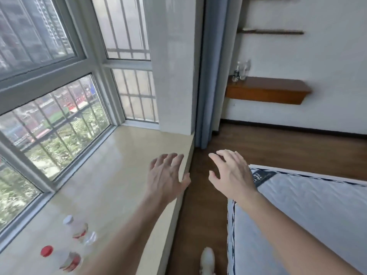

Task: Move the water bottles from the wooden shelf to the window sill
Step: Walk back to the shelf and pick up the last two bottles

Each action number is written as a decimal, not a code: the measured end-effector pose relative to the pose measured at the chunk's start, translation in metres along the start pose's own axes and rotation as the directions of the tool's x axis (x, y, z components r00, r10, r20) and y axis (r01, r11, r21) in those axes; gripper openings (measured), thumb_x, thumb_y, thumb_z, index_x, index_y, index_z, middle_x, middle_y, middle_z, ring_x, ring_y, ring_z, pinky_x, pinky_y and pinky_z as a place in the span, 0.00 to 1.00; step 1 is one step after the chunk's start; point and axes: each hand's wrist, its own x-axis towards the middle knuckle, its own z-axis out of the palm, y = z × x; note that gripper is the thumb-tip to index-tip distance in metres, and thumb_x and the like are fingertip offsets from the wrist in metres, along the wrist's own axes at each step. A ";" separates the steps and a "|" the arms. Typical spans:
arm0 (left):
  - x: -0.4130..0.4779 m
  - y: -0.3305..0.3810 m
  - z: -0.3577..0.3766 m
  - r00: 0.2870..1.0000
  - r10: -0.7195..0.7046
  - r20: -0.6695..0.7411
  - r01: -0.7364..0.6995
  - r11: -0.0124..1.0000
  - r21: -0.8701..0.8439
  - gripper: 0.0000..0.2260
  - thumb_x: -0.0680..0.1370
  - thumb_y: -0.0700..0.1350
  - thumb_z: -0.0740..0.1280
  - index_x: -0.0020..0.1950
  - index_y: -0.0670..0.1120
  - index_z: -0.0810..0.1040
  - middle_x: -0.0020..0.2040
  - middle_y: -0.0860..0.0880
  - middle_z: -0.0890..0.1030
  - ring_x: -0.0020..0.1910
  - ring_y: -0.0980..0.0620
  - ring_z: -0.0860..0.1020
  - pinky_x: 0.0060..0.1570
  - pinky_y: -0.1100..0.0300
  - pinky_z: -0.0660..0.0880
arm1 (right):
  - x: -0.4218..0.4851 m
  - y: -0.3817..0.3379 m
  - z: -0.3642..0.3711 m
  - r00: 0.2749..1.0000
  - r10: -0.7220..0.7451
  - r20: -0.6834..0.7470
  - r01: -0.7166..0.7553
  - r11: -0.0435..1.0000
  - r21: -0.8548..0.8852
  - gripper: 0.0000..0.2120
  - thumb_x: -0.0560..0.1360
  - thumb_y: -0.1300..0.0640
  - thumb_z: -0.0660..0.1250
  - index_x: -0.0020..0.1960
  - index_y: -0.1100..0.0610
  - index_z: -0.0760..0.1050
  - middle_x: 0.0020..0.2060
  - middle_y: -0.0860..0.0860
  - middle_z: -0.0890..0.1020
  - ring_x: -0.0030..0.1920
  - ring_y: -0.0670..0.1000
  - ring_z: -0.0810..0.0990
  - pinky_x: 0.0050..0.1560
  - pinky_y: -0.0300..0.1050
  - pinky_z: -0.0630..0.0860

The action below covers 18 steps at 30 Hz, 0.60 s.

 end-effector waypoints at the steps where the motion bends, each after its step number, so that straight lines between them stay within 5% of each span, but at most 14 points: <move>1: 0.009 0.006 0.006 1.000 0.017 0.006 -0.017 1.000 -0.003 0.26 0.74 0.62 0.61 0.69 0.52 0.72 0.65 0.52 0.77 0.65 0.46 0.74 0.62 0.49 0.69 | 0.002 0.009 0.003 1.000 0.017 -0.003 -0.017 1.000 -0.002 0.22 0.71 0.48 0.68 0.63 0.54 0.78 0.57 0.54 0.80 0.60 0.57 0.77 0.65 0.58 0.73; 18: 0.284 0.070 0.124 0.992 0.128 0.009 -0.128 0.992 -0.001 0.25 0.73 0.60 0.61 0.67 0.51 0.73 0.63 0.52 0.78 0.61 0.46 0.76 0.59 0.50 0.71 | 0.199 0.200 0.100 0.992 0.128 0.003 -0.128 0.992 0.004 0.21 0.71 0.49 0.66 0.63 0.53 0.78 0.56 0.53 0.80 0.59 0.56 0.77 0.64 0.55 0.72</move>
